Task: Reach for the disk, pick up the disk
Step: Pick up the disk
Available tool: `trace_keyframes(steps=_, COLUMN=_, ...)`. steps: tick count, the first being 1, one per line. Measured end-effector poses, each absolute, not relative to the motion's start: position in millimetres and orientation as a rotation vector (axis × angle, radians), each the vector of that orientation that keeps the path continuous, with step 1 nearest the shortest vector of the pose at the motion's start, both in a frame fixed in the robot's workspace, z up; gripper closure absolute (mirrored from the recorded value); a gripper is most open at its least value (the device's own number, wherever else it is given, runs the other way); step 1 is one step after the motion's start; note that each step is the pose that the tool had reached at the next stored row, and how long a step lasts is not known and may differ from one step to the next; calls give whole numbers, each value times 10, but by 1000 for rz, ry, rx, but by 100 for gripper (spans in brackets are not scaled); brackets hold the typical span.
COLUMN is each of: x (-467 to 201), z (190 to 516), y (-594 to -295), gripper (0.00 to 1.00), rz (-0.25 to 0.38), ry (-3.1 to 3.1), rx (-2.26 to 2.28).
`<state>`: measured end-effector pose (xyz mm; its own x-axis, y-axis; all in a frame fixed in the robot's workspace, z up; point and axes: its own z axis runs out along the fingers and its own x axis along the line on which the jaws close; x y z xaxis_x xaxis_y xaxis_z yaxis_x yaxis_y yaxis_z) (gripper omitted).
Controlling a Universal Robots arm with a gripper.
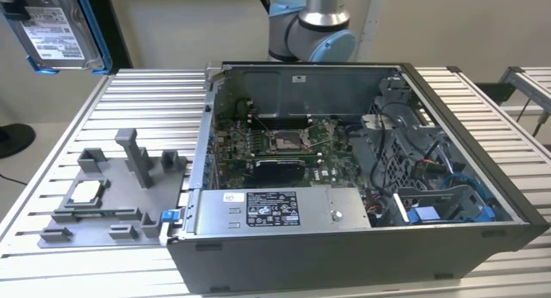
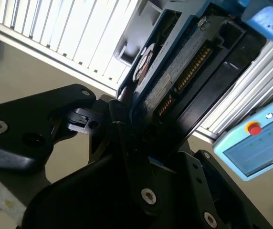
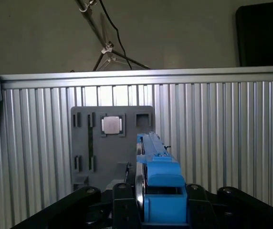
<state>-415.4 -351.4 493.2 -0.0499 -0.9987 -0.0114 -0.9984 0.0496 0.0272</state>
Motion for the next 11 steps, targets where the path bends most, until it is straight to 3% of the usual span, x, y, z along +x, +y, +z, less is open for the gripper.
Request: trace_keyframes(steps=11, x=-4038, z=4932, y=-3514, gripper=100, rz=-43, ry=-2268, rx=2158)
